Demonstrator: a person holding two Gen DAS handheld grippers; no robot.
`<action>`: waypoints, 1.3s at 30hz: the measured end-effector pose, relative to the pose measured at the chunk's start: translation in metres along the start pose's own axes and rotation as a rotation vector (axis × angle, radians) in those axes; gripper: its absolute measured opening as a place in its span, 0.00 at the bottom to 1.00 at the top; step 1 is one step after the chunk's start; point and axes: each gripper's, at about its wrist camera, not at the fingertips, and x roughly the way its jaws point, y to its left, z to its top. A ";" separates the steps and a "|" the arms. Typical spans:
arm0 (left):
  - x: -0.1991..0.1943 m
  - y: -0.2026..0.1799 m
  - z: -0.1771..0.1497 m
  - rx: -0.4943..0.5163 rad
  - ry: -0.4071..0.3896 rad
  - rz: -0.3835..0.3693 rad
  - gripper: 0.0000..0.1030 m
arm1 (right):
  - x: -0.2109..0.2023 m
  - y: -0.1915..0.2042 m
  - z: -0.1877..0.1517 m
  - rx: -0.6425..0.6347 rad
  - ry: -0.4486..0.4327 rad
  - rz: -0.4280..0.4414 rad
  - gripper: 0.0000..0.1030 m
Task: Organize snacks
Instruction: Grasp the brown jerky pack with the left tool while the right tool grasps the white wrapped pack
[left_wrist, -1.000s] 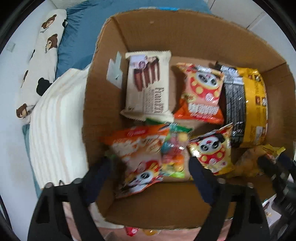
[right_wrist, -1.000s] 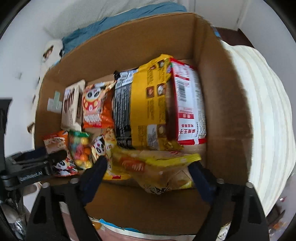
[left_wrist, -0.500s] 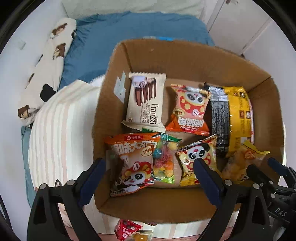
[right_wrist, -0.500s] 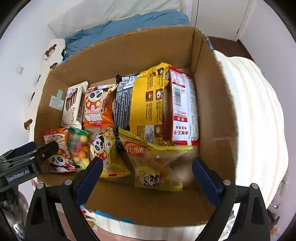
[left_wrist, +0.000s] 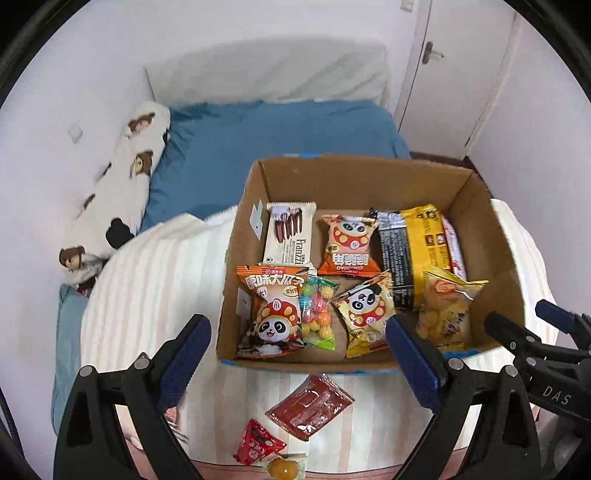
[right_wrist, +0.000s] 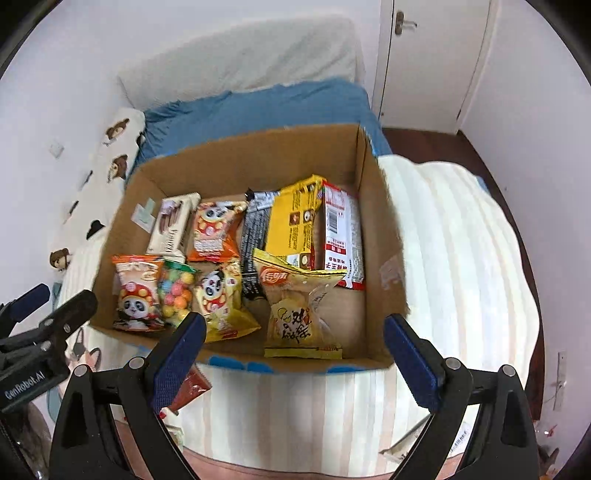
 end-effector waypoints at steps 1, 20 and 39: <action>-0.006 0.000 -0.003 0.000 -0.018 0.003 0.94 | -0.008 0.000 -0.002 -0.001 -0.017 0.001 0.96; -0.032 0.008 -0.085 -0.032 -0.068 0.045 0.94 | -0.049 -0.056 -0.092 0.240 -0.032 0.076 0.96; 0.149 -0.035 -0.121 0.242 0.426 0.056 0.94 | 0.078 -0.184 -0.168 0.593 0.214 -0.075 0.93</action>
